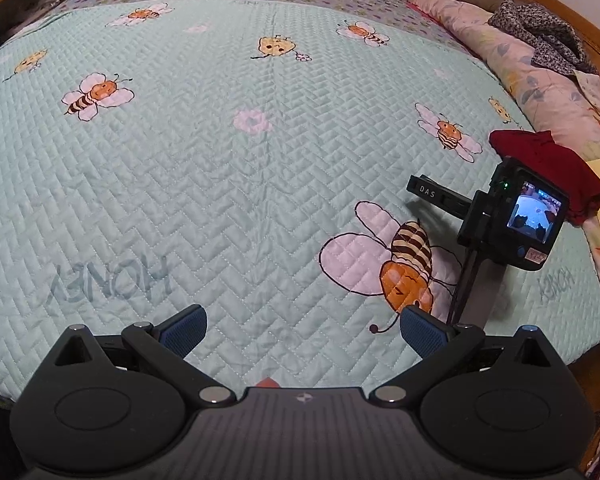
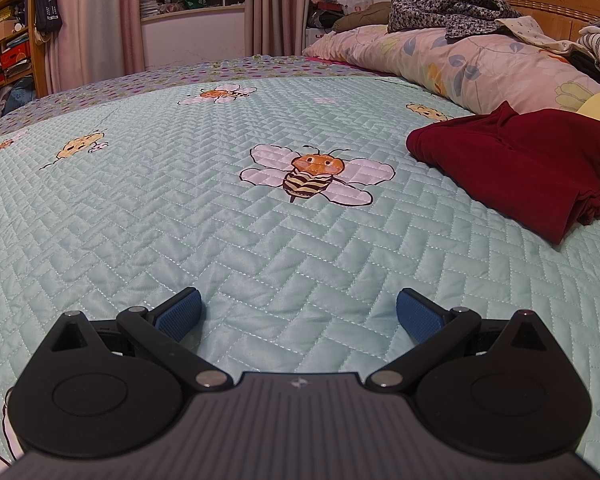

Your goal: Fold clothes

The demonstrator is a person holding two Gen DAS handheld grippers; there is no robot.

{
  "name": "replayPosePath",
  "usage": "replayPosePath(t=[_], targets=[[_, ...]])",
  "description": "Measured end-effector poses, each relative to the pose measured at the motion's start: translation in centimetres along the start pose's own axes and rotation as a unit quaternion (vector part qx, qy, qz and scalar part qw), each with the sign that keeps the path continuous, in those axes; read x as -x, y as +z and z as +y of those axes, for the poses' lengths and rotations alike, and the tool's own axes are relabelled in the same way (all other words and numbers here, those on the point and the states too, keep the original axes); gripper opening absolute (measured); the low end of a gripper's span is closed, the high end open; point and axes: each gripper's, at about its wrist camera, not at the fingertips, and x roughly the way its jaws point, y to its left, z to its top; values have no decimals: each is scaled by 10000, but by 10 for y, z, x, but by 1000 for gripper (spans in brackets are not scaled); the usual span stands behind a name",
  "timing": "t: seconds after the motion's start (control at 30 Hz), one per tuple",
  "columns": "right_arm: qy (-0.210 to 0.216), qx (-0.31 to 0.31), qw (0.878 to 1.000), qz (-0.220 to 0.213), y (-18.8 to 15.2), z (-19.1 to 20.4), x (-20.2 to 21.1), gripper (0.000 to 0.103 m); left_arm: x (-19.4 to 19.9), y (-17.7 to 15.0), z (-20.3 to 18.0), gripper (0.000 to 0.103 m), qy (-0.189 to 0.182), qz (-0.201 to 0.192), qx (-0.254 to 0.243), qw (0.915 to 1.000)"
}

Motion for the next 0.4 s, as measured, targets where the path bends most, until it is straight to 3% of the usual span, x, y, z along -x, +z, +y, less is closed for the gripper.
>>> replayPosePath(t=[0.4], targets=[[0, 0, 10000, 0, 0, 0, 0, 103, 2, -2, -4, 103, 48, -220, -35, 9997]])
